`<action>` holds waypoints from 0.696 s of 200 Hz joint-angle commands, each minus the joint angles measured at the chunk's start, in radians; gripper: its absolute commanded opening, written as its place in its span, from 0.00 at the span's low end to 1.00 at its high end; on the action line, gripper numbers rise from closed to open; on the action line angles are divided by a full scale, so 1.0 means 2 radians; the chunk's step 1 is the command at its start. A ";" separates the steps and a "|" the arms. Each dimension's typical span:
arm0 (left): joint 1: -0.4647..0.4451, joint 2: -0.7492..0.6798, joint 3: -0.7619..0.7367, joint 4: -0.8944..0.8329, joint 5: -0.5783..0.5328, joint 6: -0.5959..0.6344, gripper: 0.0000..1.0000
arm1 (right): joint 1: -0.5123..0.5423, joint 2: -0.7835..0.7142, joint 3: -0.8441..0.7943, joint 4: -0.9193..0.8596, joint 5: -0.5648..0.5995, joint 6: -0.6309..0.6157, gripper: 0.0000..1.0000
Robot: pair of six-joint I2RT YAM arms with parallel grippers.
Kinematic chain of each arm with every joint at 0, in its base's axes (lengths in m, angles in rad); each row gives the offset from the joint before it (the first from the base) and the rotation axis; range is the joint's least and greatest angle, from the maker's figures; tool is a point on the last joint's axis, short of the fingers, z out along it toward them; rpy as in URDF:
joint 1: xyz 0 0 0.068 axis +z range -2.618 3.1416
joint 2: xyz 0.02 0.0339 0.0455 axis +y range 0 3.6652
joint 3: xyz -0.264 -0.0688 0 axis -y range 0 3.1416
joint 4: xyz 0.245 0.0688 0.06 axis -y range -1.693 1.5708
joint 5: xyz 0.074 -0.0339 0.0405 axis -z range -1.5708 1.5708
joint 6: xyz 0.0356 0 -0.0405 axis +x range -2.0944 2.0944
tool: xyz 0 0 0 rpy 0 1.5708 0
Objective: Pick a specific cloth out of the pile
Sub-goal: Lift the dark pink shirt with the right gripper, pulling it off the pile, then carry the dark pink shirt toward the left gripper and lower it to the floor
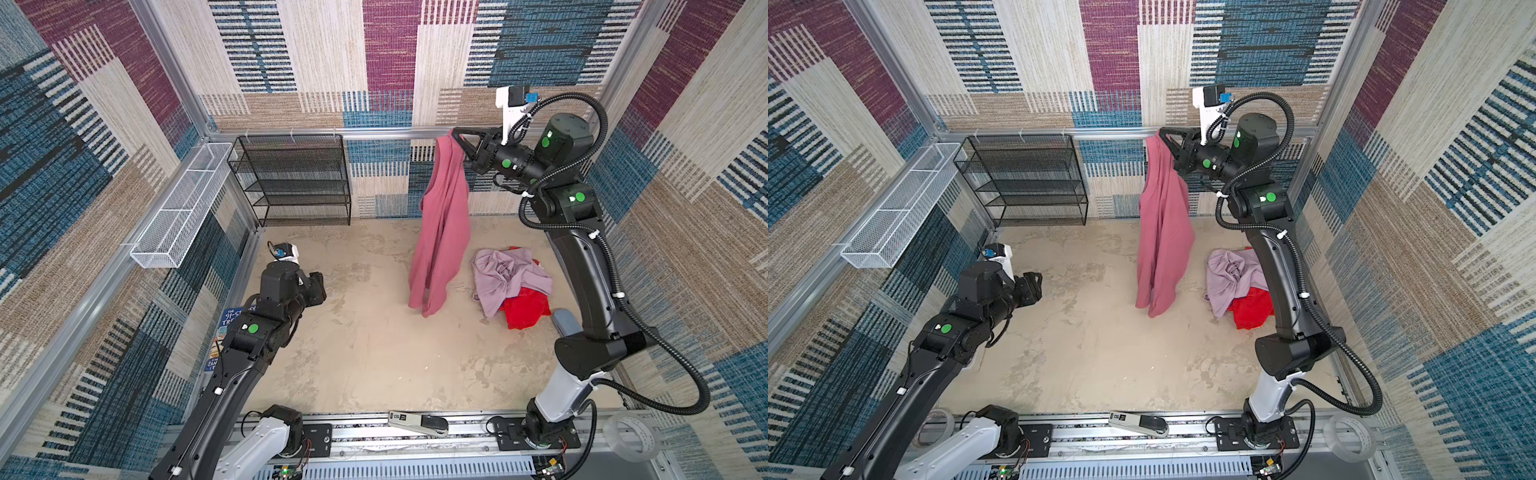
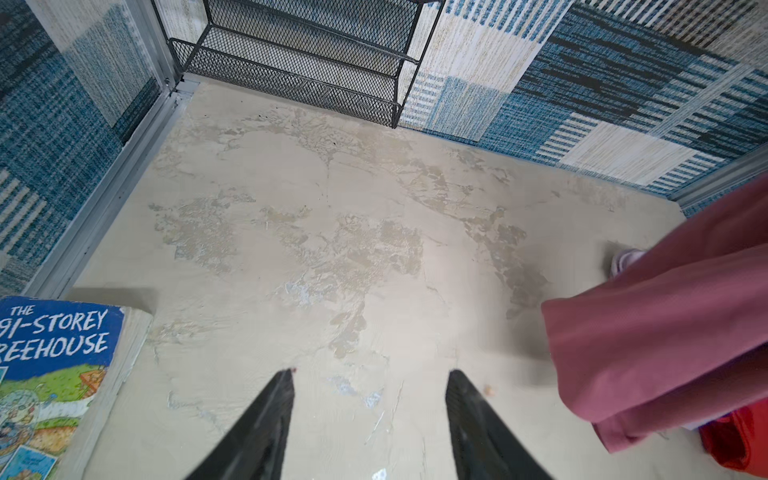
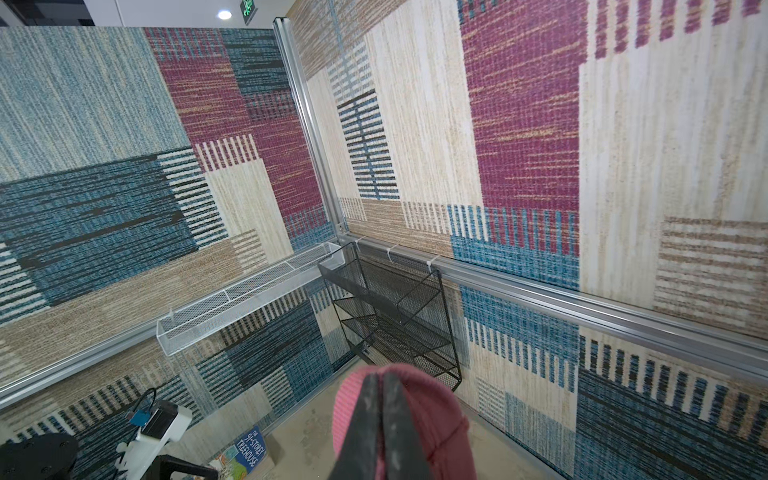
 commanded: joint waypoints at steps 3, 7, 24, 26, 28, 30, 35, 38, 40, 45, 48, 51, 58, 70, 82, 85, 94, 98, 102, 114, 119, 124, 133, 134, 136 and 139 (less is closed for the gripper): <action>0.000 -0.013 0.010 -0.028 -0.010 0.018 0.62 | 0.024 0.011 0.013 0.003 -0.021 0.002 0.00; 0.000 -0.015 0.011 -0.031 -0.010 0.017 0.62 | 0.029 0.013 0.013 0.004 -0.021 0.002 0.00; 0.001 -0.025 0.019 -0.045 -0.014 0.020 0.62 | 0.047 0.025 0.023 0.002 -0.024 0.001 0.00; 0.000 -0.026 0.020 -0.047 -0.014 0.020 0.62 | 0.049 0.027 0.024 0.001 -0.024 0.001 0.00; 0.000 -0.027 0.021 -0.048 -0.015 0.020 0.62 | 0.051 0.028 0.026 0.000 -0.025 0.001 0.00; 0.000 -0.028 0.022 -0.050 -0.016 0.020 0.62 | 0.053 0.030 0.027 0.000 -0.026 0.000 0.00; 0.000 -0.031 0.024 -0.053 -0.017 0.021 0.62 | 0.057 0.032 0.029 -0.001 -0.027 -0.001 0.00; 0.000 -0.032 0.026 -0.055 -0.018 0.022 0.62 | 0.061 0.033 0.029 -0.001 -0.027 -0.001 0.00; 0.000 -0.033 0.026 -0.056 -0.018 0.022 0.62 | 0.063 0.033 0.030 -0.001 -0.027 -0.001 0.00; 0.000 -0.036 0.027 -0.058 -0.018 0.023 0.62 | 0.068 0.036 0.028 0.000 -0.027 -0.002 0.00; 0.000 -0.037 0.028 -0.059 -0.019 0.023 0.62 | 0.072 0.036 0.028 0.000 -0.027 -0.002 0.00; 0.000 -0.039 0.028 -0.061 -0.019 0.022 0.62 | 0.075 0.037 0.028 0.000 -0.026 -0.002 0.00; 0.000 -0.042 0.030 -0.064 -0.021 0.022 0.62 | 0.082 0.041 0.028 0.000 -0.027 -0.003 0.00; 0.000 -0.047 0.031 -0.067 -0.022 0.021 0.62 | 0.094 0.047 0.030 0.000 -0.028 -0.003 0.00; 0.001 -0.051 0.032 -0.070 -0.023 0.021 0.62 | 0.104 0.052 0.035 -0.001 -0.028 -0.006 0.00; 0.001 -0.052 0.032 -0.070 -0.023 0.021 0.62 | 0.106 0.053 0.037 -0.001 -0.028 -0.007 0.00; 0.001 -0.055 0.032 -0.072 -0.024 0.021 0.62 | 0.113 0.056 0.038 0.000 -0.027 -0.006 0.00; 0.000 -0.055 0.033 -0.074 -0.024 0.020 0.62 | 0.116 0.057 0.037 0.001 -0.027 -0.006 0.00; 0.000 -0.057 0.033 -0.075 -0.024 0.019 0.62 | 0.120 0.058 0.038 0.002 -0.027 -0.007 0.00; 0.000 -0.059 0.034 -0.079 -0.024 0.018 0.62 | 0.130 0.064 0.040 0.004 -0.028 -0.007 0.00; 0.000 -0.060 0.035 -0.081 -0.024 0.019 0.62 | 0.135 0.066 0.042 0.004 -0.027 -0.008 0.00; 0.000 -0.061 0.035 -0.083 -0.025 0.019 0.62 | 0.138 0.069 0.045 0.004 -0.028 -0.008 0.00; 0.000 -0.064 0.035 -0.085 -0.027 0.020 0.62 | 0.145 0.074 0.048 0.003 -0.028 -0.009 0.00; 0.000 -0.064 0.035 -0.085 -0.027 0.020 0.62 | 0.146 0.074 0.048 0.003 -0.028 -0.009 0.00; 0.000 -0.064 0.035 -0.085 -0.027 0.020 0.62 | 0.147 0.075 0.047 0.004 -0.028 -0.009 0.00; 0.000 -0.064 0.035 -0.086 -0.028 0.020 0.62 | 0.149 0.076 0.047 0.004 -0.027 -0.009 0.00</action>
